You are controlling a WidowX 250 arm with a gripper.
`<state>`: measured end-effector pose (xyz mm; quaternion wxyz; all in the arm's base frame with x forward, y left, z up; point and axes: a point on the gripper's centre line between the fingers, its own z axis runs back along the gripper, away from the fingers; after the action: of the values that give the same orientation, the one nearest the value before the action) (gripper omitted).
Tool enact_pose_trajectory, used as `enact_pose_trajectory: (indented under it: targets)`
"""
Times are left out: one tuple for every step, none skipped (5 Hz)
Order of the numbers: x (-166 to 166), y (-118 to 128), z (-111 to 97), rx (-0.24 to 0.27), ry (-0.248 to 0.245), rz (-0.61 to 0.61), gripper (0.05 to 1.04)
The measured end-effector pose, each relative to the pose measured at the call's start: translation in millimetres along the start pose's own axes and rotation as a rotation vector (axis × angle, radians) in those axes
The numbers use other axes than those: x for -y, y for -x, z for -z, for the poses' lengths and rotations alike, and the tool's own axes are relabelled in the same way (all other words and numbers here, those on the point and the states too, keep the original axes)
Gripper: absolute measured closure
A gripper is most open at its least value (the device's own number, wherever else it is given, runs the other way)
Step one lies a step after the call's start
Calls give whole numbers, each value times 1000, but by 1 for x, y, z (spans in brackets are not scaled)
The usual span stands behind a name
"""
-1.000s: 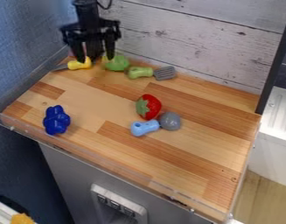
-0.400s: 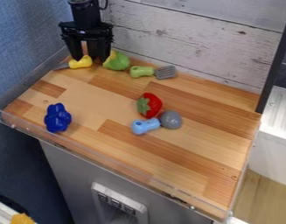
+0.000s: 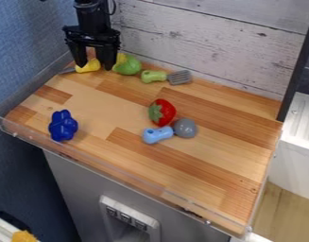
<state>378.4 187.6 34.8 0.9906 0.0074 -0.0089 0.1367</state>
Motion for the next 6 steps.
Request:
enact_pose_trajectory:
  targets:
    - [-4, 0, 4, -2, -20, -110, 85]
    - [-5, 0, 11, -5, -30, -196, 87]
    - [-5, 2, 20, -26, -31, -233, 87]
    - [-3, 3, 24, -37, -19, -202, 161]
    - [0, 4, 24, -43, -2, -113, 425]
    - [3, 5, 23, -50, 18, -35, 708]
